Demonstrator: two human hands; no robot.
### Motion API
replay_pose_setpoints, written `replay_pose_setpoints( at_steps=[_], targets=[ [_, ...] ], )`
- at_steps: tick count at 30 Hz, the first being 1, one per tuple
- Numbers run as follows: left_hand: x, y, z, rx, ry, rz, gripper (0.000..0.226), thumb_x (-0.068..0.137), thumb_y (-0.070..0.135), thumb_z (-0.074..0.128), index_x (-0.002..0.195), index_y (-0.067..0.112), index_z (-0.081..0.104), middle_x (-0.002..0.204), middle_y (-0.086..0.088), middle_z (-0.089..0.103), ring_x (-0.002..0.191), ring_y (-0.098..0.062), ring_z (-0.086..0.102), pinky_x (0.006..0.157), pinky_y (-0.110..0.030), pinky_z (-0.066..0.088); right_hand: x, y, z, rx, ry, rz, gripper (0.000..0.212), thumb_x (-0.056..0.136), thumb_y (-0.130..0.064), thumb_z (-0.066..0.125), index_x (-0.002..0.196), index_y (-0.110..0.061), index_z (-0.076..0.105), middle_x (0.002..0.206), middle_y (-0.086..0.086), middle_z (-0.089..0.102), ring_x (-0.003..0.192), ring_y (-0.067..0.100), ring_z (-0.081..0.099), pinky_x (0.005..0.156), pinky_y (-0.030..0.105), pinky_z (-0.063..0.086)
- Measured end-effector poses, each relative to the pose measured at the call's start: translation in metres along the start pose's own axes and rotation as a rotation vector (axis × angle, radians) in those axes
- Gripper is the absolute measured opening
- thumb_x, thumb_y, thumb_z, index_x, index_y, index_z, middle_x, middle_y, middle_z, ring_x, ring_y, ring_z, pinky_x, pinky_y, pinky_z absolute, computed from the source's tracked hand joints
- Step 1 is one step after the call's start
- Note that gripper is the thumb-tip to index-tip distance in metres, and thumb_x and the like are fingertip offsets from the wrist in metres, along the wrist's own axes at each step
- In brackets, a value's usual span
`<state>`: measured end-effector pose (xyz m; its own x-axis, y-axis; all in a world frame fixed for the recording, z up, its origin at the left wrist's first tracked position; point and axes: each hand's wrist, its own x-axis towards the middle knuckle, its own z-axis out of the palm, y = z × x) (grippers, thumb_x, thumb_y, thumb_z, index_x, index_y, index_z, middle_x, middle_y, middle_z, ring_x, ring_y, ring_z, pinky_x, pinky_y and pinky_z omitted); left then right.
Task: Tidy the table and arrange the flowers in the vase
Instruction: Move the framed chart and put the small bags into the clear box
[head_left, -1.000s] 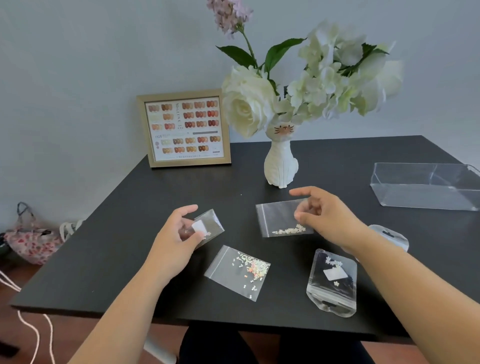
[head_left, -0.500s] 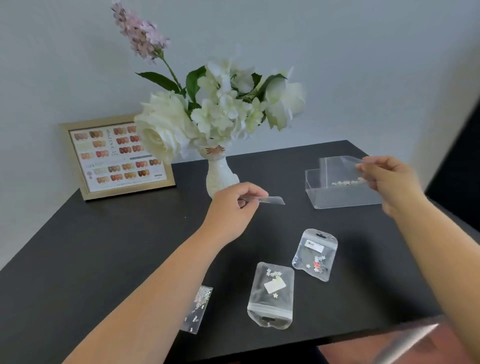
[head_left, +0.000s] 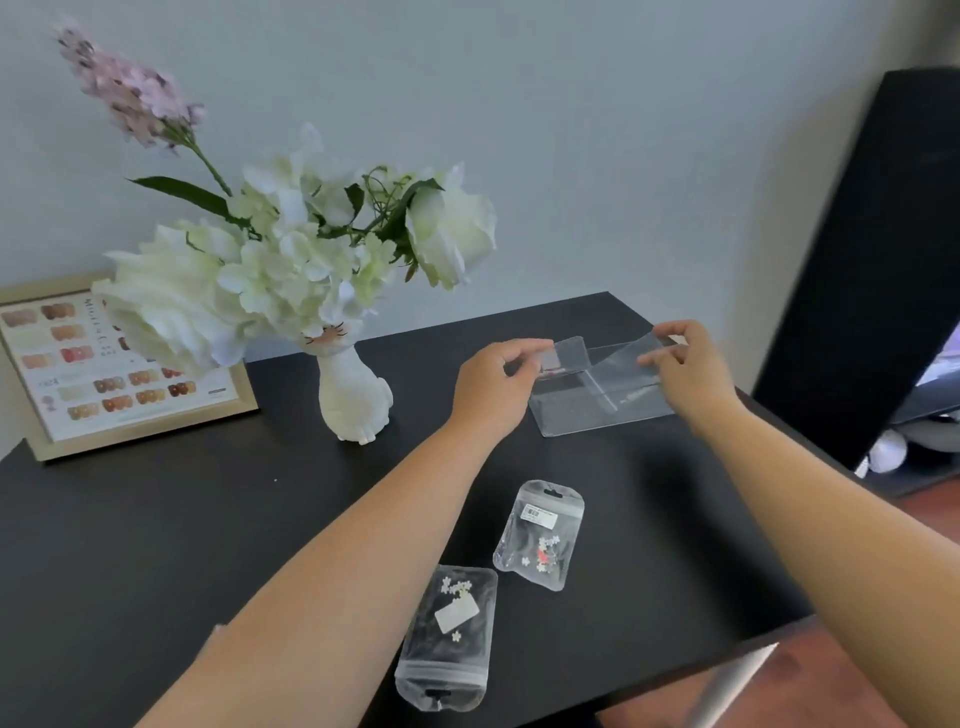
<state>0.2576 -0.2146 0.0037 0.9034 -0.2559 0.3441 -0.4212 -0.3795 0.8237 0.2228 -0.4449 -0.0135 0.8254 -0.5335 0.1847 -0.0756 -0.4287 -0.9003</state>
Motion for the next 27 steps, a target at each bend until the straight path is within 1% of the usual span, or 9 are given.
replay_pose_setpoints(
  at_steps=[3, 5, 8, 10, 12, 17, 19, 22, 27],
  targets=[
    [0.011, -0.001, 0.013, 0.005, -0.007, -0.053, 0.035, 0.094, 0.019, 0.054, 0.12, 0.04, 0.065, 0.091, 0.024, 0.065, 0.092, 0.002, 0.059, 0.074, -0.016, 0.048, 0.001, 0.004, -0.003, -0.194, -0.014, -0.052, 0.038, 0.09, -0.012, 0.04, 0.123, -0.032, 0.044, 0.095, -0.007, 0.069, 0.086, 0.024, 0.06, 0.078, 0.041, 0.05],
    [0.015, -0.003, 0.022, -0.001, 0.004, -0.089, 0.039, 0.093, 0.019, 0.054, 0.127, 0.038, 0.057, 0.088, 0.02, 0.067, 0.09, 0.0, 0.059, 0.072, -0.016, 0.045, 0.002, 0.009, -0.004, -0.298, -0.043, -0.102, 0.041, 0.092, -0.014, 0.044, 0.132, -0.025, 0.043, 0.113, 0.001, 0.064, 0.105, 0.029, 0.057, 0.093, 0.047, 0.046],
    [0.018, -0.006, 0.033, -0.031, 0.019, -0.133, 0.04, 0.092, 0.018, 0.055, 0.128, 0.035, 0.051, 0.089, 0.017, 0.068, 0.092, -0.001, 0.059, 0.07, -0.015, 0.041, 0.0, 0.022, -0.002, -0.457, -0.063, -0.169, 0.049, 0.095, -0.02, 0.048, 0.144, -0.022, 0.04, 0.148, 0.007, 0.042, 0.133, 0.033, 0.036, 0.108, 0.051, 0.032],
    [0.018, -0.008, 0.038, -0.006, -0.005, -0.138, 0.039, 0.092, 0.018, 0.054, 0.127, 0.034, 0.051, 0.09, 0.018, 0.068, 0.095, -0.003, 0.058, 0.075, -0.02, 0.044, -0.004, 0.03, 0.0, -0.548, -0.064, -0.173, 0.052, 0.098, -0.034, 0.044, 0.149, -0.028, 0.034, 0.16, 0.003, 0.023, 0.143, 0.03, 0.02, 0.112, 0.051, 0.021],
    [0.017, -0.011, 0.043, 0.026, -0.044, -0.16, 0.039, 0.093, 0.022, 0.053, 0.129, 0.035, 0.049, 0.095, 0.022, 0.065, 0.107, -0.009, 0.053, 0.079, -0.024, 0.043, -0.008, 0.039, 0.001, -0.585, -0.067, -0.172, 0.052, 0.099, -0.044, 0.038, 0.149, -0.034, 0.032, 0.163, 0.0, 0.013, 0.146, 0.026, 0.009, 0.114, 0.05, 0.015],
    [0.015, -0.022, 0.046, 0.053, -0.112, -0.183, 0.041, 0.096, 0.034, 0.051, 0.137, 0.034, 0.045, 0.125, 0.016, 0.058, 0.124, -0.015, 0.044, 0.061, -0.009, 0.034, -0.012, 0.048, 0.001, -0.479, -0.005, -0.194, 0.039, 0.1, -0.042, 0.036, 0.138, -0.043, 0.046, 0.161, 0.0, 0.018, 0.145, 0.024, 0.01, 0.113, 0.05, 0.011],
    [0.013, -0.028, 0.045, 0.066, -0.133, -0.177, 0.04, 0.097, 0.035, 0.051, 0.136, 0.033, 0.046, 0.128, 0.014, 0.058, 0.124, -0.016, 0.044, 0.07, -0.01, 0.036, -0.012, 0.048, 0.002, -0.445, 0.017, -0.208, 0.031, 0.099, -0.039, 0.041, 0.123, -0.04, 0.06, 0.156, -0.001, 0.028, 0.143, 0.025, 0.015, 0.112, 0.049, 0.012],
    [0.01, -0.034, 0.045, 0.084, -0.138, -0.18, 0.035, 0.097, 0.035, 0.052, 0.132, 0.032, 0.049, 0.129, 0.014, 0.059, 0.123, -0.015, 0.047, 0.089, -0.026, 0.035, -0.008, 0.046, 0.003, -0.471, 0.032, -0.232, 0.02, 0.097, -0.034, 0.047, 0.096, -0.033, 0.067, 0.146, -0.003, 0.041, 0.137, 0.026, 0.022, 0.108, 0.047, 0.016],
    [0.001, -0.036, 0.05, 0.028, -0.118, -0.205, 0.032, 0.095, 0.036, 0.054, 0.127, 0.031, 0.053, 0.128, 0.011, 0.059, 0.119, -0.011, 0.049, 0.091, -0.025, 0.034, 0.013, 0.031, 0.001, -0.538, -0.093, -0.174, 0.021, 0.094, -0.036, 0.042, 0.087, -0.039, 0.061, 0.144, -0.007, 0.039, 0.136, 0.024, 0.018, 0.107, 0.042, 0.013]
  ],
)
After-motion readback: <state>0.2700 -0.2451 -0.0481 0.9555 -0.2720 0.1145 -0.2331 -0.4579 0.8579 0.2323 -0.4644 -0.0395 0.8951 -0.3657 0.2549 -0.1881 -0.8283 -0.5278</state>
